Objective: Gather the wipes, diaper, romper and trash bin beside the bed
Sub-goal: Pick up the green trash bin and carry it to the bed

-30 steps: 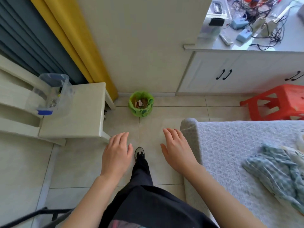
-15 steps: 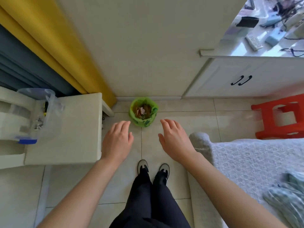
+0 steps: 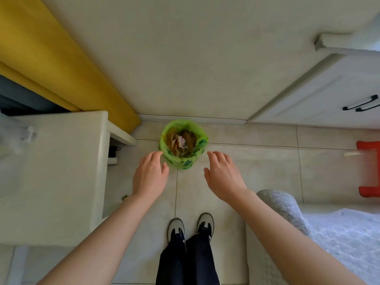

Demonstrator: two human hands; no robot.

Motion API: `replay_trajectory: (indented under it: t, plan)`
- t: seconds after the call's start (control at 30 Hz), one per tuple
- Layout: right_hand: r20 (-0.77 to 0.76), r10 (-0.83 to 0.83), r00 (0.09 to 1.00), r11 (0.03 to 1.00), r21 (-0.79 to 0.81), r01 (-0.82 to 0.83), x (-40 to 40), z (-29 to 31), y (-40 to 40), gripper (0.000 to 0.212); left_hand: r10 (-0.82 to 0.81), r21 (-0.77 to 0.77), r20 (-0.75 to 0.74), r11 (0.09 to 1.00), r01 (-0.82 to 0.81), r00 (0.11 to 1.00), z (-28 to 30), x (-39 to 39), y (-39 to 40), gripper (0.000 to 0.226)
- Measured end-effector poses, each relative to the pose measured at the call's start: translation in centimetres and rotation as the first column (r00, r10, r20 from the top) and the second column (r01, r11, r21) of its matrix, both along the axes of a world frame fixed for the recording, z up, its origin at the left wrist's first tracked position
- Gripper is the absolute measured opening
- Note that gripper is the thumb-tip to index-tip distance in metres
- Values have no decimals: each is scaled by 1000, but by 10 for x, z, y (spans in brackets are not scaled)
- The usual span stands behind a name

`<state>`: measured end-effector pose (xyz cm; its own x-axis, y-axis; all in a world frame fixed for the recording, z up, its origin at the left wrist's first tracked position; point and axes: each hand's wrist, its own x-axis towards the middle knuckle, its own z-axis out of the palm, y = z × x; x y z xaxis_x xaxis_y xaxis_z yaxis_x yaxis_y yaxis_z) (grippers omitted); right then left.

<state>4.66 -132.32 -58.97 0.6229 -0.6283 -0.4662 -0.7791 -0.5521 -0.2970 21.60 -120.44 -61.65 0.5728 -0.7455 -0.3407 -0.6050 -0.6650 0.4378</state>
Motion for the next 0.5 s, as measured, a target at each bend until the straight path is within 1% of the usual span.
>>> replay_trajectory:
  t: [0.03,0.1,0.17,0.23,0.3,0.37,0.5]
  plan:
    - [-15,1,1000,1000,13,-1,3,-21,-7,49,31,16,-25,999,-30,999,-21,2,-6,41]
    - [-53,3,999,999,41,0,6,-63,-21,48,154,57,-126,987,-148,980,-63,6,-18,40]
    - [-108,13,994,998,65,-6,11,-103,-33,48,305,125,-251,951,-282,919,-102,12,-30,37]
    - [-157,46,986,997,72,-35,15,-140,-45,48,394,183,-326,918,-352,859,-139,17,-41,35]
    - [-178,62,982,995,88,-47,20,-174,-57,48,443,212,-362,896,-390,820,-172,24,-49,35]
    - [-173,38,984,992,127,-16,25,-205,-66,49,492,231,-377,871,-434,785,-202,31,-55,38]
    - [-149,-145,978,965,197,174,37,-255,-80,55,523,232,-359,852,-468,773,-248,42,-66,46]
